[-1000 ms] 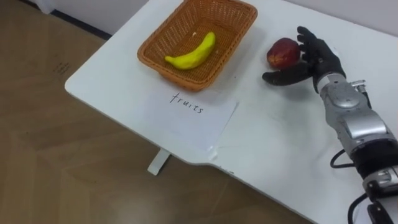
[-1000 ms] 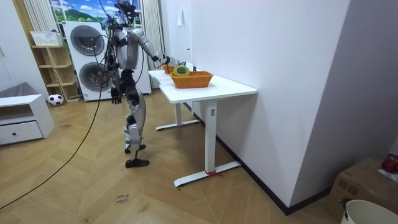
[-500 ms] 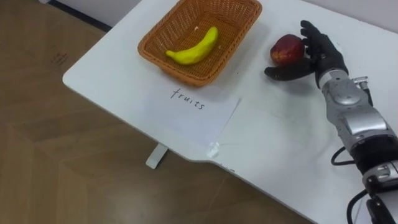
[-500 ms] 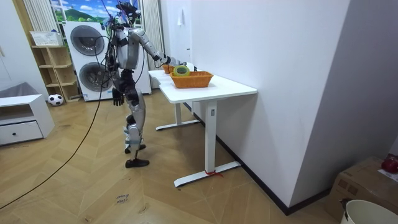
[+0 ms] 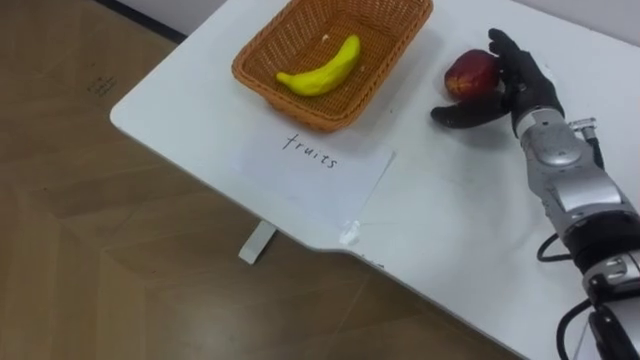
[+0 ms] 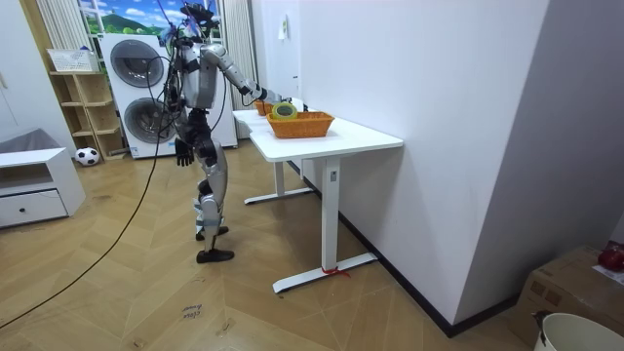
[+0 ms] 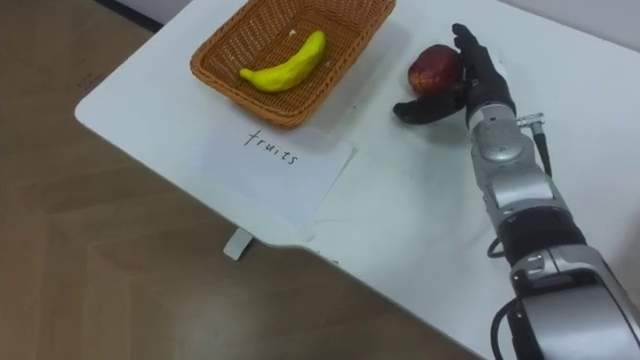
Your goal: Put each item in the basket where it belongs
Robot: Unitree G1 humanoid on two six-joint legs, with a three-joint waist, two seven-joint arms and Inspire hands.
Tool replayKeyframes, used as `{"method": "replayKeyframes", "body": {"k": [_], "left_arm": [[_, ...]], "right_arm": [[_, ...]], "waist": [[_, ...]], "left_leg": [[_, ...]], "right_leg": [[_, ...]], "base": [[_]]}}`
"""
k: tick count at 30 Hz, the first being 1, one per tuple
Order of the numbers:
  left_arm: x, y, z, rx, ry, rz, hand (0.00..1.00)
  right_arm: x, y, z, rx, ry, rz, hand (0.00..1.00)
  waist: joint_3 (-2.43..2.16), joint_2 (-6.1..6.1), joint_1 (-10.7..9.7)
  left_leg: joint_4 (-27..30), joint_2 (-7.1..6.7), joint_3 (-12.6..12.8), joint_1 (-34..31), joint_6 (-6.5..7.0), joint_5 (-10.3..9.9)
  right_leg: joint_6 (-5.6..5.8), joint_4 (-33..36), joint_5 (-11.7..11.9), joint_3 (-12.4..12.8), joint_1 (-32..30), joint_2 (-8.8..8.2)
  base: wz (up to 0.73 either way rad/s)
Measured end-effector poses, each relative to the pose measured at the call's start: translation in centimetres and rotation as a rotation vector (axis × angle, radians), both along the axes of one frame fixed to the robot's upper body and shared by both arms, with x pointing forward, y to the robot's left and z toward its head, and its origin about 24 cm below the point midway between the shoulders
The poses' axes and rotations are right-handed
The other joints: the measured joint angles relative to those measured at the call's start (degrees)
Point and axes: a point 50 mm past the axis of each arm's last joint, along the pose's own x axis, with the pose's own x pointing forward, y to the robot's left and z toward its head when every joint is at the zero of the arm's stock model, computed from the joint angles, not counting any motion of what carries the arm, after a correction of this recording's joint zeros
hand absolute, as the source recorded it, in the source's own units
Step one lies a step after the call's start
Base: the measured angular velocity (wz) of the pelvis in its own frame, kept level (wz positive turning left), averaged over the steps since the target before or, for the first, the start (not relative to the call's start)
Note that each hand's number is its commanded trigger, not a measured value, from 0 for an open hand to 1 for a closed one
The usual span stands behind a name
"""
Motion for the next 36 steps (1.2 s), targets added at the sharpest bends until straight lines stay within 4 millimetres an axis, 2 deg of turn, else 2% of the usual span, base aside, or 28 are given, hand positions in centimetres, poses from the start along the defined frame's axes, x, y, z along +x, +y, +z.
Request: {"method": "replayKeyframes", "body": {"k": [2,6,15,17,21,22,23,31,36], "left_arm": [[0.0,0.0,0.0,0.000,0.001,-0.002,0.00],[0.0,-0.1,0.0,-0.002,0.001,-0.009,0.00],[-0.1,-0.1,0.0,-0.008,0.005,-0.021,0.00],[-0.1,-0.1,0.0,-0.008,0.000,-0.022,0.00],[-0.3,0.0,-0.1,-0.008,0.005,-0.020,0.00],[-0.3,0.0,-0.1,-0.008,0.009,-0.020,0.00],[-0.3,0.0,-0.1,-0.007,0.007,-0.020,0.00],[0.4,0.6,0.1,0.010,-0.009,-0.029,0.00],[0.4,0.6,0.1,0.011,-0.010,-0.031,0.00]], "right_arm": [[0.0,0.0,0.1,-0.024,-0.006,0.005,0.00],[0.0,0.0,0.1,-0.027,-0.008,0.006,0.00],[0.3,0.3,0.5,-0.223,-0.008,0.038,0.00],[0.3,0.5,0.4,-0.279,0.000,0.054,0.00],[0.4,1.1,0.2,-0.354,0.015,0.089,0.00],[0.4,1.2,0.0,-0.373,0.024,0.099,0.18],[0.4,1.2,-0.2,-0.385,0.037,0.103,1.00],[0.3,1.4,-0.6,-0.440,0.060,0.116,1.00],[0.5,1.0,0.0,-0.470,0.041,0.098,1.00]], "waist": [[-0.07,0.73,0.01],[-0.30,1.20,0.01],[-0.36,0.43,0.22],[-0.39,-0.39,1.41],[-0.04,-1.15,1.76],[0.03,-1.28,1.89],[0.03,-1.42,2.33],[0.21,-1.72,4.16],[0.19,-1.74,4.37]], "left_leg": [[-0.02,0.04,-0.01,0.00,0.00,0.00],[-0.15,0.06,0.00,-0.02,0.01,0.06],[0.13,0.19,0.31,-0.40,0.01,0.14],[0.13,0.42,0.27,-0.23,-0.02,0.16],[0.01,0.50,0.00,0.26,-0.11,0.21],[0.01,0.52,0.02,0.53,-0.11,0.22],[0.00,0.55,0.05,0.60,-0.11,0.22],[-0.34,1.03,-0.09,0.24,-0.61,0.60],[-0.28,1.05,-0.46,-0.05,-0.68,0.72]], "right_leg": [[0.00,0.06,0.00,-0.02,-0.03,0.03],[0.00,0.16,0.00,-0.06,-0.15,0.02],[-0.01,0.98,0.00,0.01,-1.17,-0.16],[-0.22,1.00,0.14,0.05,-1.54,-0.16],[-0.40,0.90,0.24,0.03,-1.06,-0.02],[-0.42,0.89,0.26,-0.01,-0.74,-0.01],[-0.50,0.92,0.31,-0.02,-0.68,0.01],[-1.15,0.92,0.72,0.01,-0.82,0.69],[-1.15,0.88,0.72,-0.24,-0.93,0.78]], "base": [[0.00],[0.00],[-0.03],[-0.22],[-0.04],[0.00],[0.00],[0.01],[0.06]]}}
